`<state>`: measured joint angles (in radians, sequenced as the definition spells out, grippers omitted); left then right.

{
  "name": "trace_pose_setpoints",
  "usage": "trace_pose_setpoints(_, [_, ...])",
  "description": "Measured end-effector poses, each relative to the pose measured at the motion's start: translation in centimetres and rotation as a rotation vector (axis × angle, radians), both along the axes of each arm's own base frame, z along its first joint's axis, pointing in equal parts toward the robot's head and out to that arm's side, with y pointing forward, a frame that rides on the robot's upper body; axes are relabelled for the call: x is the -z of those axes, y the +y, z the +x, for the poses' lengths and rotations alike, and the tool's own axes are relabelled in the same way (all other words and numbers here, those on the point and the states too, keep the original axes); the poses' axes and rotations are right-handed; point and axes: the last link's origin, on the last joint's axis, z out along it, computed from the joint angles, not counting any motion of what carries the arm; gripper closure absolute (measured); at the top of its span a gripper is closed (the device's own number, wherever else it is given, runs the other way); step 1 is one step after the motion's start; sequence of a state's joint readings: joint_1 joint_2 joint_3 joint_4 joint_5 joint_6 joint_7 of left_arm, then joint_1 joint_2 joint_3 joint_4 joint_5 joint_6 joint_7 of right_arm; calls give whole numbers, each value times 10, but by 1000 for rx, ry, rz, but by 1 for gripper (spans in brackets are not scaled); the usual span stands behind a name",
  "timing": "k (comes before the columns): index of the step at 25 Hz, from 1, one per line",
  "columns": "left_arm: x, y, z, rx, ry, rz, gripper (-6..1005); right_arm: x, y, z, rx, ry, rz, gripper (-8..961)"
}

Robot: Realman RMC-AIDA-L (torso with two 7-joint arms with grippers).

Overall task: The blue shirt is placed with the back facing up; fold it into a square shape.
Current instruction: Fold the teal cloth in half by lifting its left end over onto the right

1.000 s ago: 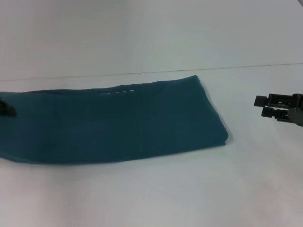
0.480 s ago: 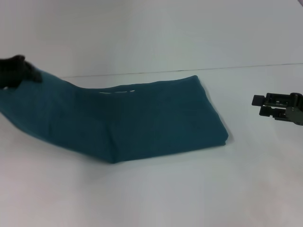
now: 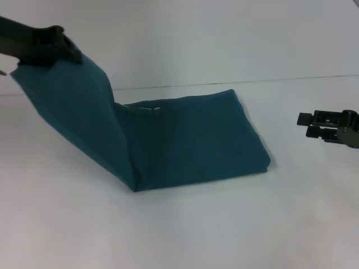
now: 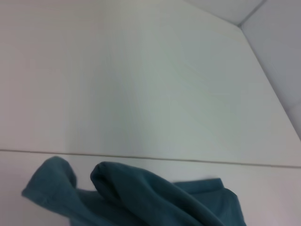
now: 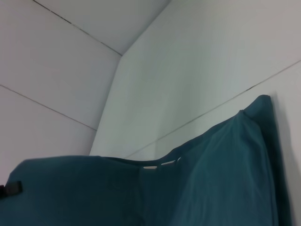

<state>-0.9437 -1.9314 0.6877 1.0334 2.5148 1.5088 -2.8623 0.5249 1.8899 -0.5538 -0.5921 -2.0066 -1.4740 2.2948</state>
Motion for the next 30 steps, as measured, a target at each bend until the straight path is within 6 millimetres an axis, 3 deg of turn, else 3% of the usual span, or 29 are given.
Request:
trace_pose_setpoints(6, [22,7,29,59,35,-41,921,4,-1,4,16,-40,-35,358])
trace_pose_setpoints(16, [82,10,84,191,81,-110,922,8,1,6,31,-58,-48,362])
trace_pose_setpoints(23, [127,12,109,294,262,-129,922,8,0,7,33,-59,-48,364])
trace_pose_setpoints(30, [158,8,131,417,503,-94,921,9,-1,7,36,-57,-50,366])
